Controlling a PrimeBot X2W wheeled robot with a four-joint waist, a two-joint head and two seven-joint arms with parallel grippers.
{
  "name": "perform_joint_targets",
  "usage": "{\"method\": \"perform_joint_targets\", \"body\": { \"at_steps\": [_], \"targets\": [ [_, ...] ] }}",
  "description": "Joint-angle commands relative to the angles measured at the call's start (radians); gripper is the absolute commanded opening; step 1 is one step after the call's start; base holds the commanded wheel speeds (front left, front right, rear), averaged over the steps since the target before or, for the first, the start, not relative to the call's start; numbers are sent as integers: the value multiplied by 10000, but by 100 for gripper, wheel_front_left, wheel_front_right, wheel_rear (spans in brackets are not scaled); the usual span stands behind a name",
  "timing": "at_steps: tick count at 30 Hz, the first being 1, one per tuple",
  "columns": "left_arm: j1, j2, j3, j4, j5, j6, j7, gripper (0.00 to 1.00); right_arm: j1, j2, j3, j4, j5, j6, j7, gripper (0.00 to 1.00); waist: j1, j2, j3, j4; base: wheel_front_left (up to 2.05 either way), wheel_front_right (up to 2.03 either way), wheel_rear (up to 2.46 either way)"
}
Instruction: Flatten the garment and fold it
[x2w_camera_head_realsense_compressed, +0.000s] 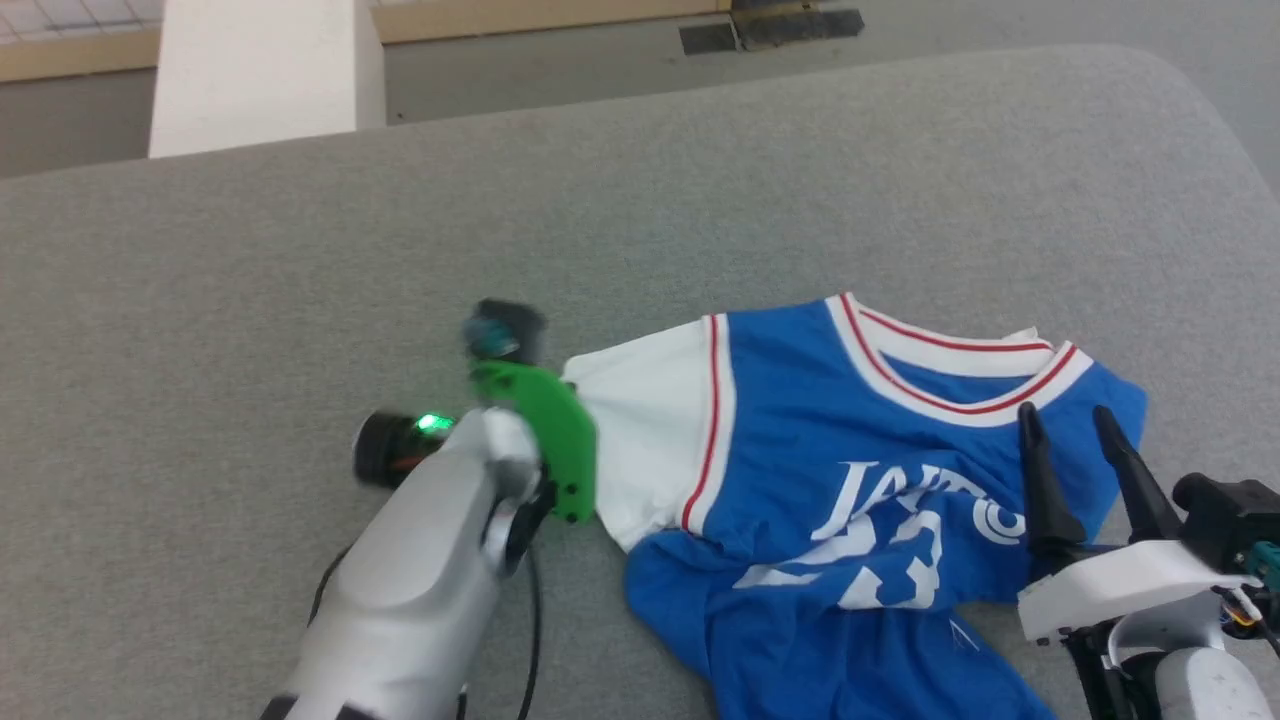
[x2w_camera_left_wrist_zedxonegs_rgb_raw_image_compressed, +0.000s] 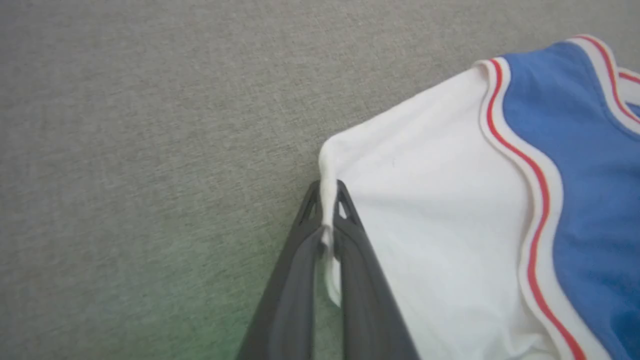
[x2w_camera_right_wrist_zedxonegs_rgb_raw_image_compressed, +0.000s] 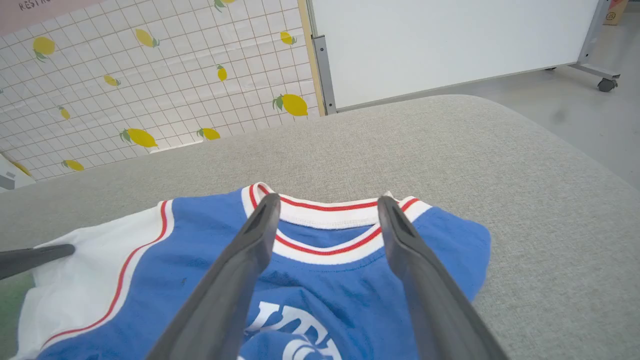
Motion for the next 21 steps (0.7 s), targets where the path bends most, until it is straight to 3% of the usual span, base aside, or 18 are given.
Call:
{"method": "perform_joint_targets", "body": {
  "at_steps": [1, 6, 12, 19, 20, 21],
  "targets": [
    [416, 226, 279, -268, -245, 189, -400, 0, -74, 1, -63, 12, 27, -15, -75, 100, 0, -1, -256, 229, 0, 0, 0],
    [1896, 1051, 1371, -1756, -755, 978, -1328, 0, 105, 1, -228, -35, 14, -15, -38, 100, 0, -1, -638, 641, 0, 0, 0],
    [3828, 2032, 2491, -3357, -1258, 1878, -1363, 0, 259, 1, -247, -128, 33, -15, 72, 100, 0, -1, -913, 1095, 0, 0, 0],
    [5482, 2340, 2799, -4326, -1396, 2640, -965, 0, 372, 1, -171, -129, 50, -15, 274, 100, 0, -1, -1112, 1419, 0, 0, 0],
    [5677, 2281, 2820, -4399, -1438, 2744, -948, 35, 392, 1, -161, -121, 50, -15, 307, 100, 0, -1, -1155, 1436, 0, 0, 0],
    [5812, 2217, 2846, -4482, -1484, 2795, -989, 98, 406, 1, -160, -117, 47, -15, 334, 100, 0, -1, -1191, 1451, 0, 0, 0]
  ]
}}
